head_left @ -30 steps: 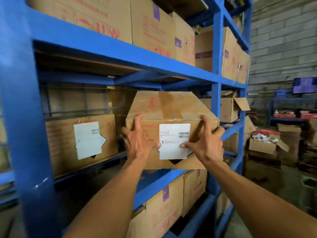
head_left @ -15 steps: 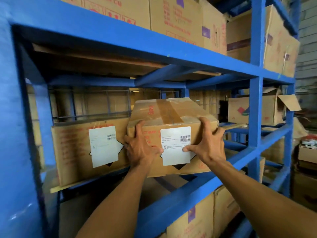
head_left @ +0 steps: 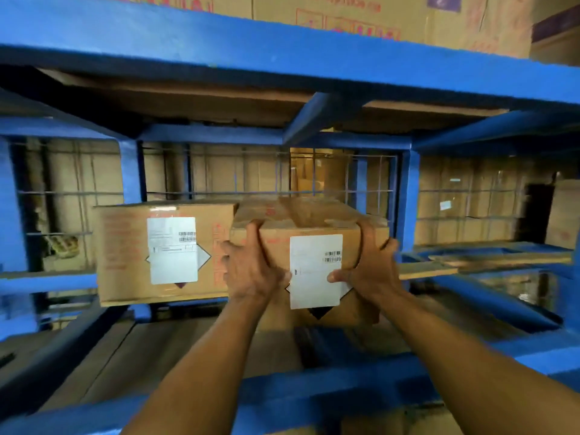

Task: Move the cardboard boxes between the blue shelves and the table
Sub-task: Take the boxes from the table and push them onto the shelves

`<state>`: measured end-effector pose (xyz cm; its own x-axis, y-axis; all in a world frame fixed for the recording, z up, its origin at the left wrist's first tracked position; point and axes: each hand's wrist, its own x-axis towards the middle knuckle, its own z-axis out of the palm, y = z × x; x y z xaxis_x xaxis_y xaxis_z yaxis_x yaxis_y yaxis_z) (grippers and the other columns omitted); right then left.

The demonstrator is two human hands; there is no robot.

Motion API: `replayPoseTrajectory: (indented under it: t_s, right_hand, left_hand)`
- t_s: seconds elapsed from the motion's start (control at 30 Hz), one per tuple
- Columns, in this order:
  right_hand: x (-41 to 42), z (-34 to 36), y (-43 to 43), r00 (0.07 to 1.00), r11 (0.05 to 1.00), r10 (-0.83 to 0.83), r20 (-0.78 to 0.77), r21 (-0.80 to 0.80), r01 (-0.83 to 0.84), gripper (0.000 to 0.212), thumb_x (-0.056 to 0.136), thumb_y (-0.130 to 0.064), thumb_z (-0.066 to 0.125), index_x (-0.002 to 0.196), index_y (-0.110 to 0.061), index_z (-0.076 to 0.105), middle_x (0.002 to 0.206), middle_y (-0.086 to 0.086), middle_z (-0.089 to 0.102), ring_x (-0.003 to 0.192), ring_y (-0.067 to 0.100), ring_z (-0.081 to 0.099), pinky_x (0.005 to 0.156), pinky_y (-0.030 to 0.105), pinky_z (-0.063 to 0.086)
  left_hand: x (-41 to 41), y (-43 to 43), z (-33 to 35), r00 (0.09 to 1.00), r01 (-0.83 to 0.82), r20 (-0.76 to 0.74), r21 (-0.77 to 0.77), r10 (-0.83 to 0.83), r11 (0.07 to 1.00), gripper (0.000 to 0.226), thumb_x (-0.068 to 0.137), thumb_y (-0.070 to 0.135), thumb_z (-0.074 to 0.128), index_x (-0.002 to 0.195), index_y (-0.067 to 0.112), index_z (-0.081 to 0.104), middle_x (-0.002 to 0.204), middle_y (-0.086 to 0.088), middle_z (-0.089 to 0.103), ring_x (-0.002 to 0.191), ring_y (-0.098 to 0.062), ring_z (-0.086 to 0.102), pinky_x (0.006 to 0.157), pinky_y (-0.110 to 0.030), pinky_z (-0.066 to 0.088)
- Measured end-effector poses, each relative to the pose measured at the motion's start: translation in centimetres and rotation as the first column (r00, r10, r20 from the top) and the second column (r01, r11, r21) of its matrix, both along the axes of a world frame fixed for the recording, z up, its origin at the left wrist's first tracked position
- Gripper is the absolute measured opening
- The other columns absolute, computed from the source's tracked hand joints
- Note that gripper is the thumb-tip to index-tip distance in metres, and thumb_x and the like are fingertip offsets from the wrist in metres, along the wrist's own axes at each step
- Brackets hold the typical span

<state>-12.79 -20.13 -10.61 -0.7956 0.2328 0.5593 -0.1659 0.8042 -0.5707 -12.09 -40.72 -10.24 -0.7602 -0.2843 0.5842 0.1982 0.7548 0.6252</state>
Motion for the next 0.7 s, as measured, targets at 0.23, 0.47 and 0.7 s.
replayPoseTrajectory:
  t_s: [0.23, 0.47, 0.7]
  right_hand:
    - [-3.8, -0.6, 1.8, 0.987, 0.906, -0.017, -0.158, 0.416, 0.082, 0.123, 0.06, -0.076, 0.068, 0.151, -0.036, -0.004, 0.159, 0.016, -0.016, 0.147, 0.045, -0.009, 0.113, 0.068, 0.001]
    - [-6.7, -0.8, 0.7, 0.882, 0.834, 0.17, -0.439, 0.541, 0.108, 0.086, 0.088, -0.061, 0.045, 0.153, -0.006, 0.028, 0.16, 0.016, 0.027, 0.15, 0.033, 0.017, 0.121, 0.053, 0.008]
    - [-10.9, -2.0, 0.0, 0.828, 0.836, 0.118, -0.548, 0.505, 0.214, 0.084, 0.094, -0.06, 0.037, 0.155, -0.005, 0.02, 0.162, 0.016, 0.018, 0.15, 0.033, 0.014, 0.122, 0.052, 0.008]
  left_hand:
    - [-2.5, 1.2, 1.5, 0.961, -0.271, -0.206, -0.573, 0.184, 0.773, 0.069, 0.085, 0.077, 0.021, 0.127, 0.025, 0.036, 0.159, -0.017, 0.005, 0.147, -0.034, -0.005, 0.111, -0.064, 0.001]
    - [-5.2, 1.6, 0.0, 0.947, -0.288, -0.306, -0.664, 0.1, 0.69, 0.069, 0.096, 0.063, 0.02, 0.145, 0.015, 0.03, 0.149, -0.014, 0.035, 0.143, -0.031, 0.024, 0.115, -0.061, 0.005]
    - [-8.8, 1.5, -0.8, 0.92, -0.32, -0.382, -0.618, 0.081, 0.718, 0.068, 0.094, 0.06, 0.023, 0.14, 0.012, 0.036, 0.144, -0.015, 0.04, 0.138, -0.032, 0.03, 0.115, -0.058, -0.002]
